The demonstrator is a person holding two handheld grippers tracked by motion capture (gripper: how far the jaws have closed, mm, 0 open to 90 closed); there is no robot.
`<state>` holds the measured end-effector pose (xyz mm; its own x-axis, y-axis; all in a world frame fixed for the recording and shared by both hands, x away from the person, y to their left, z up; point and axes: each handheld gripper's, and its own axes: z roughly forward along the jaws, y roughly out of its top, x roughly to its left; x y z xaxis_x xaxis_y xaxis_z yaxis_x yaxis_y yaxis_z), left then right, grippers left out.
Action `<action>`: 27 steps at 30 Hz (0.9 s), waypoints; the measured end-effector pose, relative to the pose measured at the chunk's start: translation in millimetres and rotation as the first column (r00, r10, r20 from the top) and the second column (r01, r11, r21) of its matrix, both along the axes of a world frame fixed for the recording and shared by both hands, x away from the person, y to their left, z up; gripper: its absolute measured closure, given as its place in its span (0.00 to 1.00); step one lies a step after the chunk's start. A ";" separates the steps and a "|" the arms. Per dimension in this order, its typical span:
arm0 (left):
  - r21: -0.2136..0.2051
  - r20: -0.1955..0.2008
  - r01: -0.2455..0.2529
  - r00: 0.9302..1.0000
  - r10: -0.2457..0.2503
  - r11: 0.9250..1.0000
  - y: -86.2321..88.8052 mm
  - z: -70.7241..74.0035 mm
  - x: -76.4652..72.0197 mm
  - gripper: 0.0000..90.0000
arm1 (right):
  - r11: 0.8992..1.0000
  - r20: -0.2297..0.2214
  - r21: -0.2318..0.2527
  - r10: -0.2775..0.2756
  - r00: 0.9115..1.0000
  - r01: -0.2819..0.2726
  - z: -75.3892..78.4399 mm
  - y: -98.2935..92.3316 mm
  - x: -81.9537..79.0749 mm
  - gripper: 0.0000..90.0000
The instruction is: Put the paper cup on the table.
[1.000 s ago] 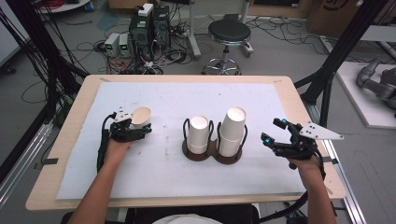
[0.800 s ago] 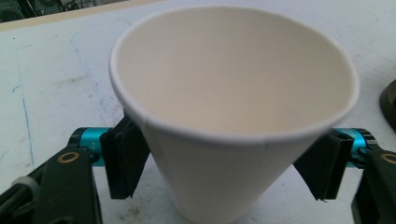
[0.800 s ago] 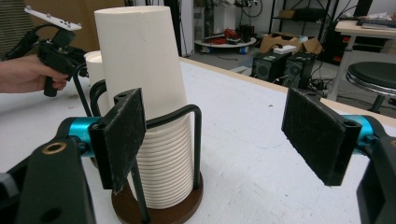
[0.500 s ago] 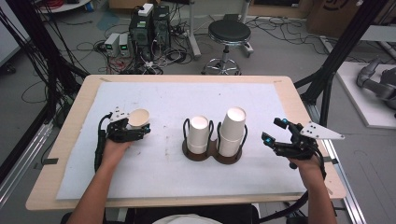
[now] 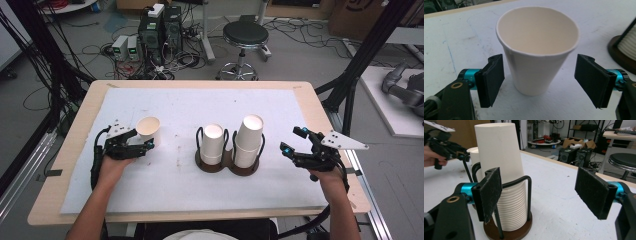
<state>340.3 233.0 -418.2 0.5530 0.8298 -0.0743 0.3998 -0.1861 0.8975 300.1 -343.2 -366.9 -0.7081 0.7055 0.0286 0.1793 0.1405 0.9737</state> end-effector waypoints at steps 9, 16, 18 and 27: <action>-0.180 0.156 0.017 0.988 0.011 0.984 25.6 14.1 -22.9 0.26 | 1.000 -0.005 -0.021 -0.011 1.000 0.011 -1.1 2.1 1.1 0.24; -0.240 0.228 -0.019 0.971 0.075 0.971 37.9 16.3 -25.5 0.26 | 0.999 -0.013 -0.041 -0.021 1.000 0.020 -3.7 2.9 2.1 0.24; -0.230 0.227 -0.028 0.970 0.082 0.973 39.9 15.8 -24.2 0.26 | 0.999 -0.013 -0.043 -0.025 1.000 0.025 -4.2 2.0 2.2 0.24; -0.258 0.244 -0.056 0.962 0.121 0.964 46.4 16.5 -19.6 0.26 | 0.994 -0.016 -0.084 -0.073 0.997 0.071 -7.7 -2.7 3.9 0.24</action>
<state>320.7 279.4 -401.7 0.5056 0.8499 -0.1486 0.1556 0.0796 0.9846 304.0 -345.9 -374.5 -0.6554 0.7551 -0.0194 0.2099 0.2067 0.9556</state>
